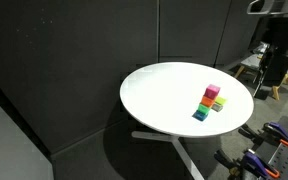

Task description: Put the yellow block on top of the pink block

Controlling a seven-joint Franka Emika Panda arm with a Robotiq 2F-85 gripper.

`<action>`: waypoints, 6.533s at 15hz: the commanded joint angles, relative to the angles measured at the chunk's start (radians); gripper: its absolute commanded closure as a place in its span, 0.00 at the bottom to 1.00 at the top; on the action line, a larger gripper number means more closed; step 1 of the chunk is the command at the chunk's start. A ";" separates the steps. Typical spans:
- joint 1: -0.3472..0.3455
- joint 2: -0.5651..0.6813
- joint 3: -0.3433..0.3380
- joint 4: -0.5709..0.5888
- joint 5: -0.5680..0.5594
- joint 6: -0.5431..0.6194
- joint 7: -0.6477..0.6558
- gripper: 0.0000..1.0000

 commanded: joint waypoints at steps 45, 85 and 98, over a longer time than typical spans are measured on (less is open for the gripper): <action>-0.446 0.228 -0.079 0.139 -0.201 0.278 0.304 0.00; -0.440 0.626 -0.265 0.297 -0.237 0.445 0.156 0.00; -0.456 0.716 -0.324 0.410 -0.202 0.335 0.088 0.00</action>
